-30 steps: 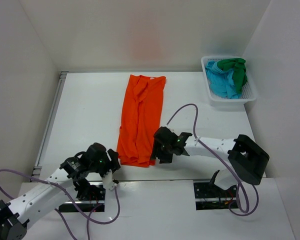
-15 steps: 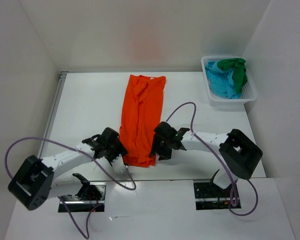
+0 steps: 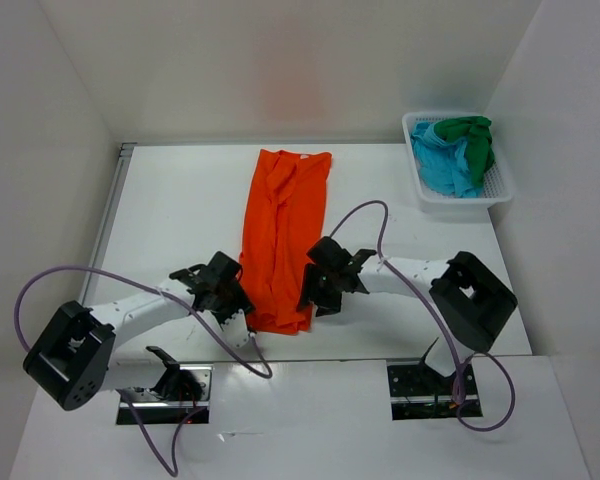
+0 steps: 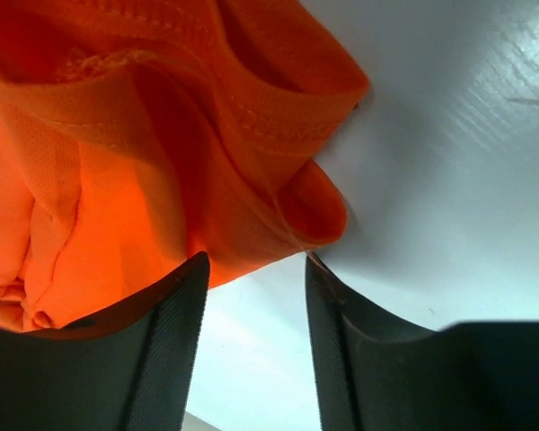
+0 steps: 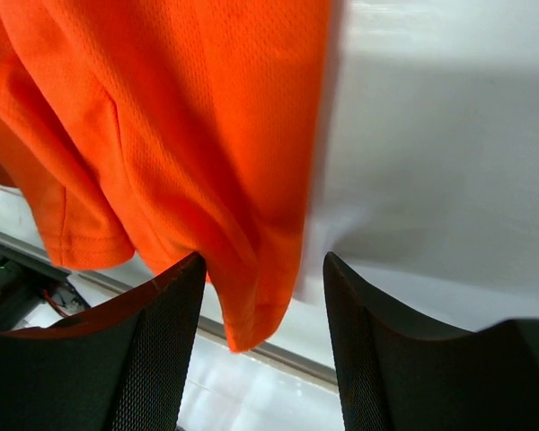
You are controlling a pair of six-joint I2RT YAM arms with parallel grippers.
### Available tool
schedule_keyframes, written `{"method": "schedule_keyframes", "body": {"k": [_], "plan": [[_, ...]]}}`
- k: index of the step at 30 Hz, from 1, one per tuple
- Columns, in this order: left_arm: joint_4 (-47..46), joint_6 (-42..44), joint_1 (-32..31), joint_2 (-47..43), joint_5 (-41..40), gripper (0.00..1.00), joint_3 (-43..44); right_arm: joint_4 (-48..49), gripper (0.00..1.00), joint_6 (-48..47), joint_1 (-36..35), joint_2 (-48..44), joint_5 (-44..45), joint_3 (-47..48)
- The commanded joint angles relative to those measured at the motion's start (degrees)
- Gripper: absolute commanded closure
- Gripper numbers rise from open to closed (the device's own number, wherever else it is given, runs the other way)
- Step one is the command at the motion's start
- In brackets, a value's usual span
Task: Fold and stack the t-shirts
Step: Grab the bottom of the folded rectangular tshirt with both arms
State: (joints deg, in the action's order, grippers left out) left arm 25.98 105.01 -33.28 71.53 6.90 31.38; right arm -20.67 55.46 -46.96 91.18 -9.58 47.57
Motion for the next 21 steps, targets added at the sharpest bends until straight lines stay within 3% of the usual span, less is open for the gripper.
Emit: {"method": "schedule_keyframes", "body": {"k": [1,6,8,9,10,11,12,13,16,21], "plan": [[4.3,1.3,-0.2,3.0,2.9,0.46,0.9,-0.4,0.39,-3.3,0.5,2.9,-2.4,3.0],[5.4,0.2,-0.2,6.8,2.4,0.61,3.3,-0.4,0.39,-4.5,1.0,5.6,-4.1,4.3],[5.4,0.2,-0.2,6.8,2.4,0.64,3.9,0.1,0.47,-5.0,1.0,7.0,-5.4,4.3],[6.0,0.2,-0.2,6.8,2.4,0.72,3.9,0.8,0.55,-5.0,1.5,7.0,-6.2,4.3],[6.0,0.2,-0.2,7.4,2.4,0.73,3.9,0.8,0.61,-5.0,1.5,7.0,-6.2,4.3],[6.0,0.2,-0.2,7.4,2.4,0.85,4.4,0.8,0.67,-5.6,1.5,7.5,-6.2,4.3],[6.0,0.2,-0.2,7.4,2.4,0.88,4.4,0.8,0.79,-5.6,1.5,7.5,-6.8,4.3],[6.0,-0.4,-0.2,7.4,2.4,0.93,4.4,0.8,0.84,-6.2,2.1,7.5,-6.8,4.3],[5.1,-5.6,-0.2,7.9,5.2,0.97,7.4,0.8,1.0,-6.9,3.3,6.5,-8.1,4.9],[9.1,-16.2,2.8,7.9,11.5,1.0,16.6,-3.9,1.0,-10.8,5.5,4.8,-9.2,10.0]]}}
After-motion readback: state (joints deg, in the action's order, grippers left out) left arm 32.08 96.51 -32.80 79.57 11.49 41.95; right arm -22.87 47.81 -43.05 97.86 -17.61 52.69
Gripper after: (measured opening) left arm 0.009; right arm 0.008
